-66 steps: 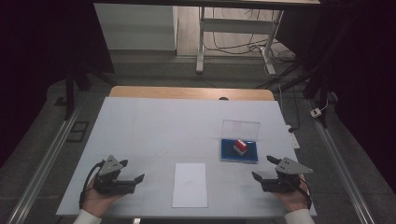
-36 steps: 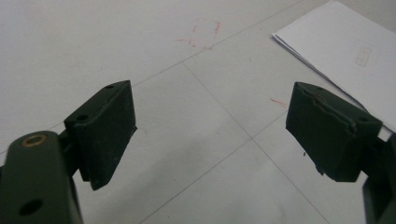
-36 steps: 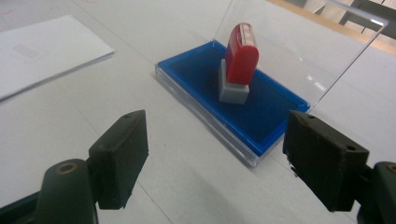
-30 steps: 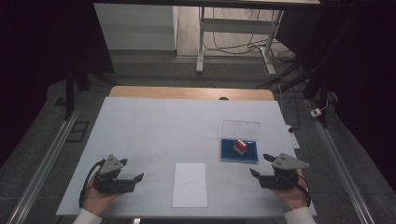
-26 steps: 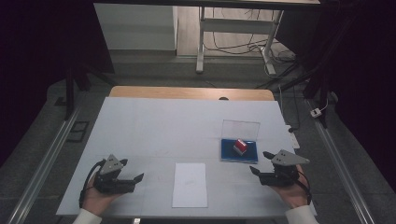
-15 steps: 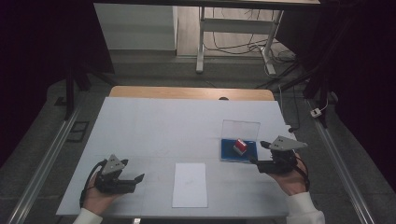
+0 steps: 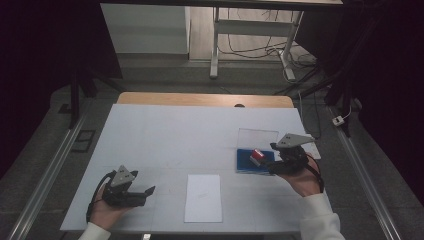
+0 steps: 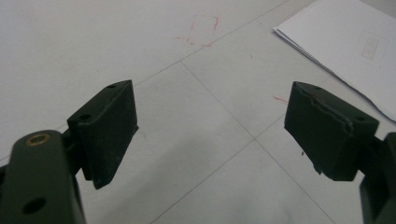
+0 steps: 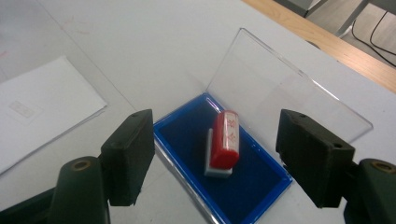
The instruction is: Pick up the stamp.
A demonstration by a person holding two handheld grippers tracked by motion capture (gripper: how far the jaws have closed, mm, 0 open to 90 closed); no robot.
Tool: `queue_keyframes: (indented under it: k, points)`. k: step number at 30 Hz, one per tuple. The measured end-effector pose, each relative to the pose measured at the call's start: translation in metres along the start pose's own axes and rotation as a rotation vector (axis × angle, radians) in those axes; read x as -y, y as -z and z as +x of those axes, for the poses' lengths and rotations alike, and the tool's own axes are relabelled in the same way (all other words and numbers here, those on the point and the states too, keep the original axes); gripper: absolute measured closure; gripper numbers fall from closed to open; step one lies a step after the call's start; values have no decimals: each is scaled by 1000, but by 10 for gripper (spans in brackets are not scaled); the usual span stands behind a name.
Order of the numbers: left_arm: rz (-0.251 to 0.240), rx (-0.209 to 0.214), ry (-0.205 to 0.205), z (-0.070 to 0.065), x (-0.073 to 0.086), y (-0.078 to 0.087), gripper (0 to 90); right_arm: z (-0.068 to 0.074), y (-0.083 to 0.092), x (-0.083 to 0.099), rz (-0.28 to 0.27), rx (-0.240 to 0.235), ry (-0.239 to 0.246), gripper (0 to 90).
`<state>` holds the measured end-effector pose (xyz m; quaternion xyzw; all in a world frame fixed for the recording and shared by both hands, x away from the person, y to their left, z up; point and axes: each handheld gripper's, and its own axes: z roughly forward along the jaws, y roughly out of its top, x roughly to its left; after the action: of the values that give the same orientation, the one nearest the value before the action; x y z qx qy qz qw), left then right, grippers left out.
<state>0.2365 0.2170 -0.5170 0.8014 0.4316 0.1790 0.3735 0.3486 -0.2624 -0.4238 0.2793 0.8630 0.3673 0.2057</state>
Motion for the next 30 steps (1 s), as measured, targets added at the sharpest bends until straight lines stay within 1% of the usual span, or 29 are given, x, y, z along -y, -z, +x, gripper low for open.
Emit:
queue_keyframes:
  k: [3, 7, 10, 13, 15, 16, 17, 19, 21, 22, 23, 24, 27, 30]
  points:
    - [2, -1, -1, 0, 0, -1, 174, -2, -8, -8, 21, 0, 11, 278]
    - [4, 2, -8, 0, 1, -1, 174, -7, -19, -13, 46, -4, 3, 279]
    - [9, -4, -17, 0, 1, -2, 174, -11, -27, -12, 66, -3, 7, 291]
    - [12, -5, -17, -1, 2, -2, 174, -13, -33, -9, 94, 8, 23, 299]
    - [8, -4, -15, -1, 3, 0, 174, -14, -35, -7, 105, 3, 27, 305]
    - [6, -6, -13, -1, 3, 1, 175, -14, -36, -6, 104, -4, 17, 311]
    - [4, -8, -13, 0, 3, 1, 175, -15, -37, -5, 101, -10, 18, 318]
    - [3, -10, -9, 0, 4, 2, 175, -15, -40, -4, 108, -28, 4, 335]
    - [3, -12, -9, 0, 4, 2, 175, -15, -45, -2, 119, -35, 9, 344]
    - [2, -12, -9, 0, 4, 2, 175, -14, -48, -2, 131, -32, 12, 355]
    - [2, -11, -10, 0, 4, 2, 175, -13, -50, -1, 139, -32, 4, 370]
    - [2, -11, -10, 0, 4, 2, 175, -13, -52, -1, 142, -27, 10, 383]
    - [4, -10, -14, 0, 4, 2, 175, -13, -56, 2, 161, -3, 5, 421]
    - [5, -9, -16, 0, 5, 2, 175, -14, -59, 5, 157, 6, -18, 469]
